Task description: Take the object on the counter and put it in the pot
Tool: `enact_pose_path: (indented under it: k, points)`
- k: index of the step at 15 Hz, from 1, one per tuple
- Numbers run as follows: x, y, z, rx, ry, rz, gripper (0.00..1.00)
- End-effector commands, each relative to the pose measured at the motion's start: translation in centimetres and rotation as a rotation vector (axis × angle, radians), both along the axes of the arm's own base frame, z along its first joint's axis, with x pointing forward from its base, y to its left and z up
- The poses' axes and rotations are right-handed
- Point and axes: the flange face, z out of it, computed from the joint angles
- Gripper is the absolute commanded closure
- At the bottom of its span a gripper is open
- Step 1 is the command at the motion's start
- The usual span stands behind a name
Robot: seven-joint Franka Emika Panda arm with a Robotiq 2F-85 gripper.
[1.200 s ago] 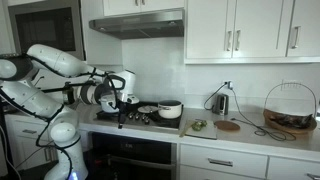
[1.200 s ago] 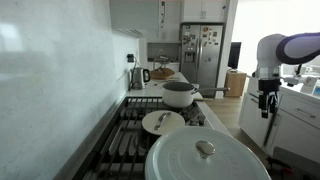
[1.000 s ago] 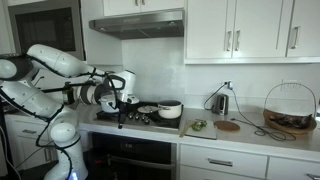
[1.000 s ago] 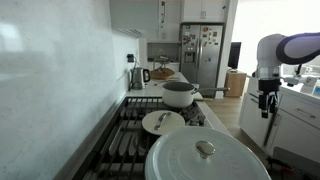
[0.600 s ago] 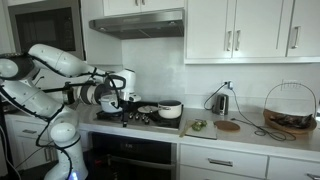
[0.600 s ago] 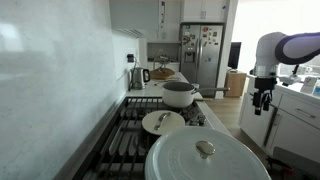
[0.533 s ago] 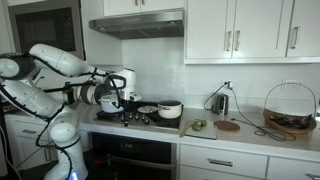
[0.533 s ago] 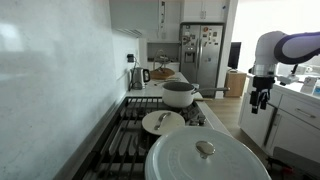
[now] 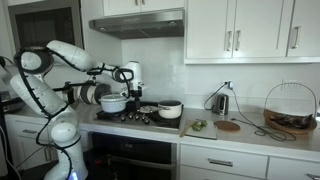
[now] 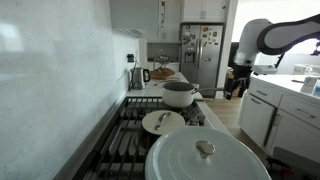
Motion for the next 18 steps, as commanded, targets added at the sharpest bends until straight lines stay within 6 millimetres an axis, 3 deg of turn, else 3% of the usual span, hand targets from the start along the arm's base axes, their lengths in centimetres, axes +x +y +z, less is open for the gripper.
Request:
enact_pose_path:
  k: [1, 7, 10, 13, 18]
  points:
    - [5.2, 0.5, 3.0, 0.004, 0.001, -0.053, 0.00]
    - [10.6, 0.2, 10.2, 0.017, -0.071, -0.100, 0.00]
    - [13.0, -0.9, 12.5, -0.018, -0.148, -0.152, 0.00]
    - [15.6, -3.0, 13.1, -0.096, -0.255, -0.223, 0.00]
    - [19.9, -6.1, 10.8, -0.180, -0.359, -0.330, 0.00]
